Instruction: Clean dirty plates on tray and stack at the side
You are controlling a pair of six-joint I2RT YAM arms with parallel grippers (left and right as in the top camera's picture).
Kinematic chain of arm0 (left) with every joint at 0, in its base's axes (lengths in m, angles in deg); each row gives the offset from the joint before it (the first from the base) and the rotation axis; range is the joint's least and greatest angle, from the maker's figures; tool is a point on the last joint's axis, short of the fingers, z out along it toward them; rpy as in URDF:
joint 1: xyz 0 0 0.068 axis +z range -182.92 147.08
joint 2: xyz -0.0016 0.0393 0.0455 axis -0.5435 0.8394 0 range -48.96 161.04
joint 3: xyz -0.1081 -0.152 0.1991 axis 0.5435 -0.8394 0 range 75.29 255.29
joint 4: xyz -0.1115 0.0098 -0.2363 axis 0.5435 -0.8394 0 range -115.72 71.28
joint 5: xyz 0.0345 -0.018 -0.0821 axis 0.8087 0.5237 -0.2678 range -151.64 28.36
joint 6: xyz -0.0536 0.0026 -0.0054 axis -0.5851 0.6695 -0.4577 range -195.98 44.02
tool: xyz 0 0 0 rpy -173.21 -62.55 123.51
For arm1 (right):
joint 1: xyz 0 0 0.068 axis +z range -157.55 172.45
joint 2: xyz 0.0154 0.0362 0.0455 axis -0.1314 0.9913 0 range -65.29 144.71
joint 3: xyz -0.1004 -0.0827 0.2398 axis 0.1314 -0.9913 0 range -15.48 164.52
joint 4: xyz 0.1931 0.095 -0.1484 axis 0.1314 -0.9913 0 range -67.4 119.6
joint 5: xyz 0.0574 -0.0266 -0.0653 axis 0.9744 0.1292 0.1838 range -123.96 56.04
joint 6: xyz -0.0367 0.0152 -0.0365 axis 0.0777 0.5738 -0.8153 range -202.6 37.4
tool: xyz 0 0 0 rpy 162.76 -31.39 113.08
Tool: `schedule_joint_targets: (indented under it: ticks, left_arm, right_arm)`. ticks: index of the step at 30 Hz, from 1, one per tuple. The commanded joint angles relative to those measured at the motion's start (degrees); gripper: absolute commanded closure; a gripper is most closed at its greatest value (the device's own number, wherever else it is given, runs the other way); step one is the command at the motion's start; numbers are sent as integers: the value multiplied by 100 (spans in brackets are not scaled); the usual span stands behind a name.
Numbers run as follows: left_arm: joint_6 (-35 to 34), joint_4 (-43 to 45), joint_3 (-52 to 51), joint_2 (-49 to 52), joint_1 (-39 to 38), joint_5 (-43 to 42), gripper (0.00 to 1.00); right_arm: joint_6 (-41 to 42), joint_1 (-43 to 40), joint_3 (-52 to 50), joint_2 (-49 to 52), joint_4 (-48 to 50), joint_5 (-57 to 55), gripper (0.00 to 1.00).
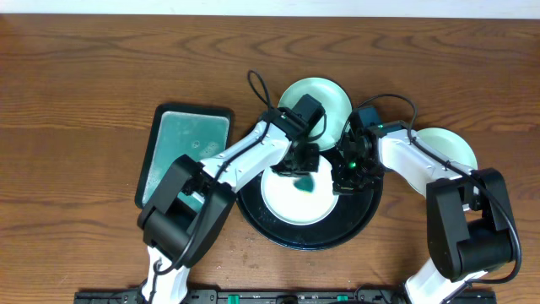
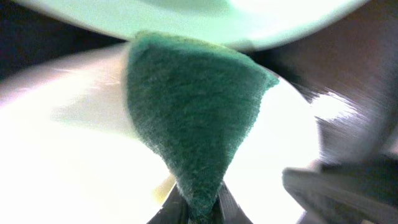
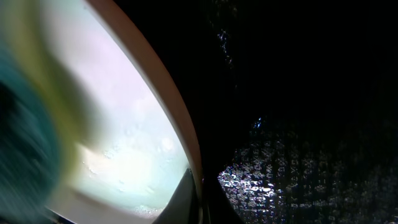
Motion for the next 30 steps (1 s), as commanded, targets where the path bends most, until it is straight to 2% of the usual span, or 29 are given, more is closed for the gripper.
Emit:
schedule_joint_targets:
  ticks: [1,4,6,7,12,15,17,21,26,30]
  left_arm:
    - [90,144,-48,262,-173,-1703,93]
    - [304,52,-48,299,-205,-1572,93]
    - [313,-175,-48,297,-181,-1040,93]
    - [310,-348,-48,293,-157,-614,93]
    - [-125,-1388,-48,291,-85,2586,93]
    - [-120,-1635,-46,286,-33,3598,93]
    - [-111,-1725,-31,254,26,3768,93]
    - [-184,-2153,256,-28,146,3545,93]
    - [-205,-2586,444,-1056,356,3097,93]
    - [-201,-2946,437,-1939,868,3615,93]
  right_arm:
    - [4,-46,-35,98,-2,-535,99]
    - [4,-46,-35,98,-9,-535,99]
    - [4,-46,-35,98,-9,-535,99]
    - [4,-46,-35,98,-9,-533,99]
    - [4,-46,-35,98,-7,-535,99]
    - [4,-46,-35,98,-4,-535,99]
    - [4,-46,-35,98,-4,-535,99]
    - [4,-46,-35,98,-7,-535,99]
    - [7,-46,-35,98,-11,-535,99]
    - [9,-46,-35,98,-7,-535,99]
